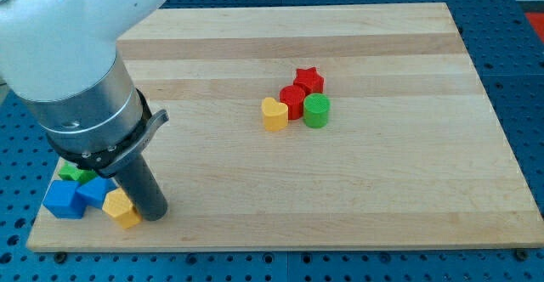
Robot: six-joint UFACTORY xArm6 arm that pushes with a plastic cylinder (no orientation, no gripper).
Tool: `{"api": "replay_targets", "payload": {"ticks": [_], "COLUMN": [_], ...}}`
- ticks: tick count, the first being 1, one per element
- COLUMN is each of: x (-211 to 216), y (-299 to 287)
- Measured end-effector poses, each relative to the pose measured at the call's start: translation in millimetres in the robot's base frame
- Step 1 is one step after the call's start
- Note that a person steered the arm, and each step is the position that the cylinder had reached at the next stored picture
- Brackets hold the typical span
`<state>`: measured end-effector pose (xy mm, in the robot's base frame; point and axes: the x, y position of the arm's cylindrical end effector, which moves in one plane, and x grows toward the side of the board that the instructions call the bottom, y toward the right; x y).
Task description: Move the green circle towards the yellow hexagon
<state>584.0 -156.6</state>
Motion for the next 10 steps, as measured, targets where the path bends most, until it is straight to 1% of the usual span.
{"api": "replay_targets", "payload": {"ticks": [1,2,4,6,7,8,9,10], "x": [-4.8,-33.2,-54.2,-154.8,-163.8,-165.5,-165.4,-153.3], "y": [34.2,101.6,221.9,267.8,249.0,219.0,203.2,194.2]}}
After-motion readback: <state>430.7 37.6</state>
